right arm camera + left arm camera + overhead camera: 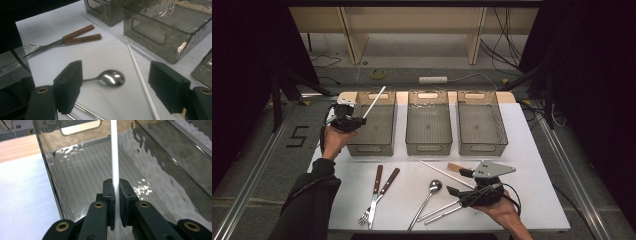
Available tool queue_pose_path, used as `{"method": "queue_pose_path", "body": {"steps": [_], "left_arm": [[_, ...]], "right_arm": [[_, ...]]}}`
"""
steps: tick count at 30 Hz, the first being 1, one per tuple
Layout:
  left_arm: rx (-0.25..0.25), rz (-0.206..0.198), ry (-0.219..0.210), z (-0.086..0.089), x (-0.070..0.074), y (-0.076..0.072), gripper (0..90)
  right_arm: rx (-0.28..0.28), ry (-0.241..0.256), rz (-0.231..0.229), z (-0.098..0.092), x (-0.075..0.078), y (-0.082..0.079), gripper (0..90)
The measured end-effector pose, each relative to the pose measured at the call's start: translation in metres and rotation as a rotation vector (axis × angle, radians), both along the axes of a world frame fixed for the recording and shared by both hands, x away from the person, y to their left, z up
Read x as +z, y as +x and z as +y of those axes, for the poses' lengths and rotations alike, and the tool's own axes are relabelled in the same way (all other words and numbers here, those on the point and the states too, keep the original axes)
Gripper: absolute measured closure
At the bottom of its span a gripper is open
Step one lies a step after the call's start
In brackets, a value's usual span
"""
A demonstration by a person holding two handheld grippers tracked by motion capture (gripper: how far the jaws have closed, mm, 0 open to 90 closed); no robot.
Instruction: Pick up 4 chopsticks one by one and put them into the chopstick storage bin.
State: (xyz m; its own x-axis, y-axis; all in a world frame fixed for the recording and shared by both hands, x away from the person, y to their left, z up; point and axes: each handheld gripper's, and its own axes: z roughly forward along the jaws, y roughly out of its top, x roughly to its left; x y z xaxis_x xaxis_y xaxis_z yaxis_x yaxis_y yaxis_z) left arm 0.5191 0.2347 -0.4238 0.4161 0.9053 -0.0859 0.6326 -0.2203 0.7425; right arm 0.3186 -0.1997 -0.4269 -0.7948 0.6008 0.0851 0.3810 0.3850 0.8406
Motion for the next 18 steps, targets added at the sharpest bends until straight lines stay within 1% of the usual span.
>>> {"method": "queue_pose_path", "body": {"steps": [2,3,5,6,8,9,11,12,14,18], "left_arm": [[-0.002,0.003,0.012,-0.002,-0.001,0.000,83.6],[0.001,-0.006,0.011,-0.002,-0.001,0.000,82.8],[0.016,-0.011,-0.009,-0.002,0.000,0.001,77.4],[0.021,-0.014,-0.010,-0.002,0.001,0.001,75.1],[0.038,-0.016,-0.032,-0.002,0.003,0.000,67.9],[0.033,-0.016,-0.049,-0.001,0.004,-0.001,65.6],[0.018,-0.016,-0.068,-0.003,0.005,-0.005,60.5],[0.014,-0.016,-0.068,-0.003,0.006,-0.007,57.4],[0.004,-0.024,-0.084,-0.005,0.008,-0.013,50.5],[-0.051,-0.041,-0.108,-0.011,0.014,-0.028,40.1]], "right_arm": [[0.006,0.001,0.002,0.000,0.000,0.000,28.6],[0.006,0.000,0.004,0.001,0.000,0.000,28.6],[0.008,-0.002,0.006,0.001,0.000,0.000,28.6],[0.007,-0.002,0.006,0.001,0.000,0.000,28.6],[0.007,-0.001,0.005,0.001,0.000,0.000,28.6],[0.006,-0.001,0.004,0.001,0.000,0.000,28.6],[0.009,-0.007,0.003,0.000,0.001,0.000,28.6],[0.008,-0.006,0.004,0.000,0.001,0.000,28.6],[0.003,-0.006,0.007,0.000,0.002,0.001,28.6],[0.000,-0.048,0.009,0.000,0.003,0.004,30.0]]}}
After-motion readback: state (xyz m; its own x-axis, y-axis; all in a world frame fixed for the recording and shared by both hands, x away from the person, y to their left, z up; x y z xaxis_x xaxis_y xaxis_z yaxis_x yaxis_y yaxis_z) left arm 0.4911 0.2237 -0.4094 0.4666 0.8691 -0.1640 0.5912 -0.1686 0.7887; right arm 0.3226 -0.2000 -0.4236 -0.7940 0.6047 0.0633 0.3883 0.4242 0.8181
